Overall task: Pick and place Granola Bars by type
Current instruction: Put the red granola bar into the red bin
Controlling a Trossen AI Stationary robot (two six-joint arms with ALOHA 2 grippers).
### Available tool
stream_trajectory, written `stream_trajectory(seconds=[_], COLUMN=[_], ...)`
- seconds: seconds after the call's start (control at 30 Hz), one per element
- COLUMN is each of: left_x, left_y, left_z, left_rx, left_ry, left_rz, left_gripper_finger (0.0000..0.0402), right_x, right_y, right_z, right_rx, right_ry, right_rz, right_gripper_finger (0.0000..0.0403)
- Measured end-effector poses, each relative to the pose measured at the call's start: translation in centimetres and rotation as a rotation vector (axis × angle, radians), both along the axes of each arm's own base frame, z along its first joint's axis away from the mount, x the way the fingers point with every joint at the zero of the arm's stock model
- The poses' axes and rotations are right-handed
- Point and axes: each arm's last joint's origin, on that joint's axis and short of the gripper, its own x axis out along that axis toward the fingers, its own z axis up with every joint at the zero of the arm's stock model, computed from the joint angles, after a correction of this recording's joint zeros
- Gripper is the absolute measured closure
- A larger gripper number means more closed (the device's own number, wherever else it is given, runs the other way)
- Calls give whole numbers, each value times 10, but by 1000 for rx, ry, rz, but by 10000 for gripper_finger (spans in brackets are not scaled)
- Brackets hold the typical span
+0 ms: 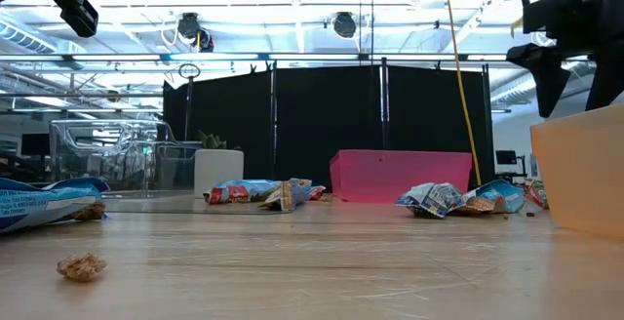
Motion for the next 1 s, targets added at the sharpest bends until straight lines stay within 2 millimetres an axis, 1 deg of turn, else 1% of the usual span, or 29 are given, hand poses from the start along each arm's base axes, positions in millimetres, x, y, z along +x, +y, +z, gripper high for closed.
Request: stream_trajectory(seconds=[0.33, 0.4, 0.53, 0.6, 0.77, 1.0], left_x=[0, 0, 0, 0, 0, 0], left_y=[0, 0, 0, 0, 0, 0], left_z=[0, 0, 0, 0, 0, 0], left_rx=[0, 0, 0, 0, 0, 0], left_ry=[0, 0, 0, 0, 0, 0], left_rz=[0, 0, 0, 0, 0, 0], left_gripper_finger=[217, 217, 217, 217, 217, 217], right_x=[13, 17, 29, 33, 39, 47], right_y=[-5, -5, -3, -2, -3, -2], right_z=[-11, -14, -23, -28, -35, -48], right_rx=[-8, -8, 38, 25, 7, 26], right_ry=[101, 121, 78, 88, 135, 199], right_rz=[-48, -46, -9, -3, -11, 10], right_gripper_finger=[151, 151, 151, 151, 151, 151])
